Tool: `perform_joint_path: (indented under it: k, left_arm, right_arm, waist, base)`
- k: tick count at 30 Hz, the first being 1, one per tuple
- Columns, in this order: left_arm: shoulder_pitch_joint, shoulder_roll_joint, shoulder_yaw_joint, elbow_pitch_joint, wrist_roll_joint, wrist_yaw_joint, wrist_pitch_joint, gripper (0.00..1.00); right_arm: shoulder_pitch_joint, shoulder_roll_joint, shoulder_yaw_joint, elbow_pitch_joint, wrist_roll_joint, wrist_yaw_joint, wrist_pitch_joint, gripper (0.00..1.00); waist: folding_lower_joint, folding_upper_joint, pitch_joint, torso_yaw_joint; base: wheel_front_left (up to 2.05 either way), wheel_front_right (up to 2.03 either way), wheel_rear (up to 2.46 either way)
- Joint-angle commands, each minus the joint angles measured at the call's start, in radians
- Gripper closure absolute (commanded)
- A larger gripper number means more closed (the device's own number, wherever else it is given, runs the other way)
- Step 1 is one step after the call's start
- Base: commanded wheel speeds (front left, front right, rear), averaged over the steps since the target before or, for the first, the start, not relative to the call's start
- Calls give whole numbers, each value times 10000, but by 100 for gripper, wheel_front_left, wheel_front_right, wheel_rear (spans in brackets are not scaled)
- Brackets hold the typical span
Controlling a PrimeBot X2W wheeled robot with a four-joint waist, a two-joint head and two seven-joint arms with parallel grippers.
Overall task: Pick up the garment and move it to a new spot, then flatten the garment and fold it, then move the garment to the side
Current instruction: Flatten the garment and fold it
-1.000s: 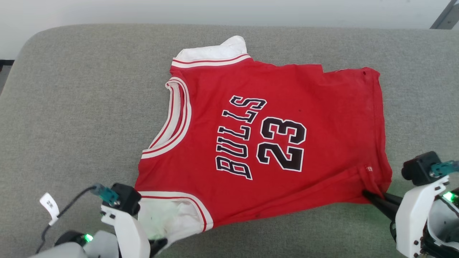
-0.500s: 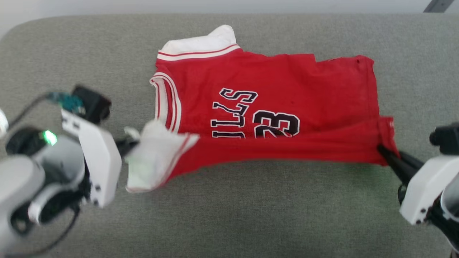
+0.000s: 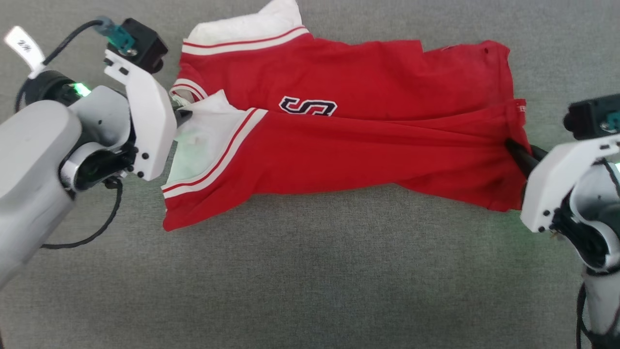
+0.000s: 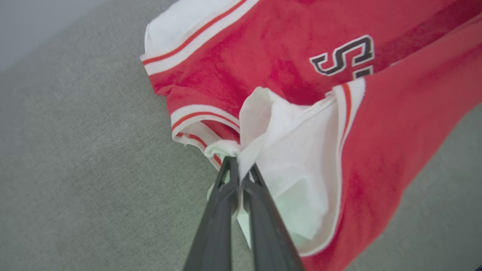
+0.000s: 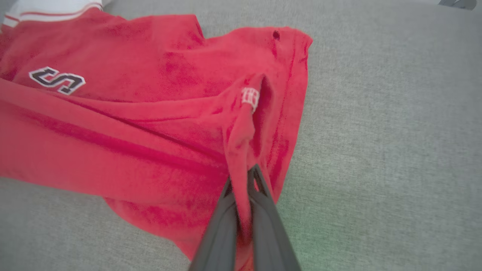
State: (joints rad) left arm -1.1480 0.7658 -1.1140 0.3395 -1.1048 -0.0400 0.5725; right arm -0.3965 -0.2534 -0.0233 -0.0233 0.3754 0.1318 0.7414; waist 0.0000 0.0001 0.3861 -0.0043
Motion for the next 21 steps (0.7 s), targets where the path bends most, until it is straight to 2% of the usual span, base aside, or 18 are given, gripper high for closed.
perform_joint_path:
  k: [1, 6, 9, 10, 11, 12, 13, 17, 21]
  left_arm:
    - [-129, 73, -9, 132, 60, -22, 28, 100]
    - [-221, -798, -192, 1809, -244, -500, 197, 100]
    - [-193, -1173, -285, 2710, -486, -636, 378, 100]
    - [-162, -1293, -295, 2988, -562, -682, 424, 87]
    - [-156, -1406, -321, 3237, -558, -691, 470, 66]
    - [-159, -1488, -347, 3478, -614, -723, 530, 46]
    - [-161, -1551, -366, 3662, -662, -753, 540, 1]
    - [-437, -1726, -197, 3918, -862, -828, 351, 0]
    - [-581, -1552, -49, 3774, -1004, -868, 286, 0]
  right_arm:
    - [-84, -40, -35, 56, -98, -22, 30, 100]
    - [-637, 279, 92, 1004, -444, -21, 463, 100]
    - [-902, 392, 205, 1411, -547, -21, 653, 64]
    - [-974, 394, 302, 1529, -562, -19, 735, 55]
    - [-1033, 389, 330, 1610, -591, -19, 790, 20]
    - [-1100, 434, 324, 1714, -583, -19, 826, 0]
    - [-1181, 458, 375, 1774, -569, -18, 864, 0]
    - [-1339, 392, 419, 1624, -459, -15, 845, 0]
    - [-1168, 289, 233, 1036, -347, -13, 652, 0]
  waist:
    - [0, -1, 119, -40]
    - [0, -1, 382, -79]
    - [0, -1, 448, -93]
    - [0, -1, 464, -99]
    - [0, -1, 474, -100]
    - [0, -1, 477, -102]
    - [0, -1, 472, -101]
    - [0, -1, 389, -75]
    - [0, -1, 241, -15]
  base:
    - [0, 0, 0]
    - [0, 0, 0]
    - [0, 0, 0]
    - [0, 0, 0]
    - [0, 0, 0]
    - [0, 0, 0]
    - [0, 0, 0]
    - [0, 0, 0]
    - [0, 0, 0]
